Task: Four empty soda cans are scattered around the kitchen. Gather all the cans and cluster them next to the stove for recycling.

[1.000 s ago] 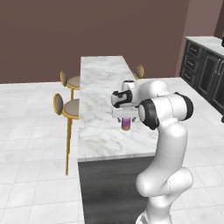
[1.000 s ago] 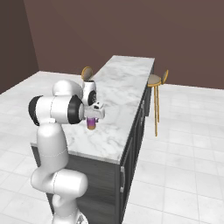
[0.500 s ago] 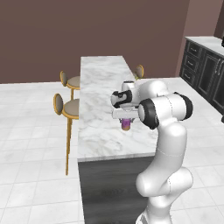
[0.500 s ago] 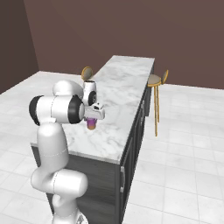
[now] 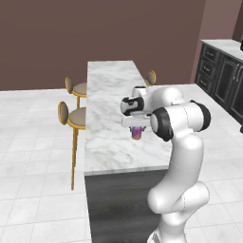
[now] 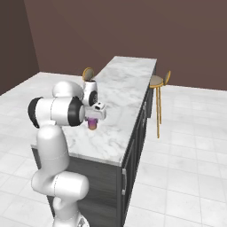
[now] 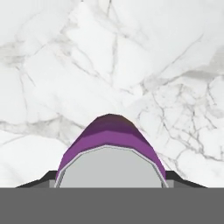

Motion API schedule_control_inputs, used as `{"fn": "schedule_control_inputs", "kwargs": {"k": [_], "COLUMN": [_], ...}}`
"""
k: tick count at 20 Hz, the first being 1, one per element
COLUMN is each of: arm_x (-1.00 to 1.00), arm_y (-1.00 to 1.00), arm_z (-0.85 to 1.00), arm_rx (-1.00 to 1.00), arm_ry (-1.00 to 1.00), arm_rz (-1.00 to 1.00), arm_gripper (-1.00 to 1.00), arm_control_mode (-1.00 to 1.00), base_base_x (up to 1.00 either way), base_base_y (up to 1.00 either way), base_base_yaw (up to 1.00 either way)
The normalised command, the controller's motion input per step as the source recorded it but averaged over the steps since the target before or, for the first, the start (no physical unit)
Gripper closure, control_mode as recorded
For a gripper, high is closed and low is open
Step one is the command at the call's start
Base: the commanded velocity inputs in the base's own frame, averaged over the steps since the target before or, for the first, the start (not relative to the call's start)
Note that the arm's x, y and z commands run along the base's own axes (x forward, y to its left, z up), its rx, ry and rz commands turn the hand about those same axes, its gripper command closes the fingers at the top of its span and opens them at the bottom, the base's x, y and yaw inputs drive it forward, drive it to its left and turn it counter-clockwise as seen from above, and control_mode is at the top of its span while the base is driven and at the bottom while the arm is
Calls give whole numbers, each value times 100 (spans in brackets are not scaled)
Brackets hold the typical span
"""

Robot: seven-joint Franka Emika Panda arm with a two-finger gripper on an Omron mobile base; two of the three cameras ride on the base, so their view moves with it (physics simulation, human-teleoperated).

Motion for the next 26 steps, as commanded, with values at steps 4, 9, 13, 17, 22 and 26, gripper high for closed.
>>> {"fn": "schedule_control_inputs", "kwargs": {"k": [4,9,13,17,22,26], "arm_x": [-13,-26,-42,-48,-53,-48], "arm_y": [0,-1,-1,-2,-6,-7], "arm_z": [44,40,22,20,19,17], "arm_rx": [0,0,0,0,0,-1], "arm_ry": [-2,0,0,0,-3,-4], "arm_rz": [0,0,2,3,5,7], "arm_gripper": [100,100,100,100,100,100], "arm_control_mode": [-100,-100,-100,-100,-100,-100], "base_base_x": [0,0,0,0,0,0], "base_base_y": [0,0,0,0,0,0], "base_base_yaw": [0,0,0,0,0,0]}}
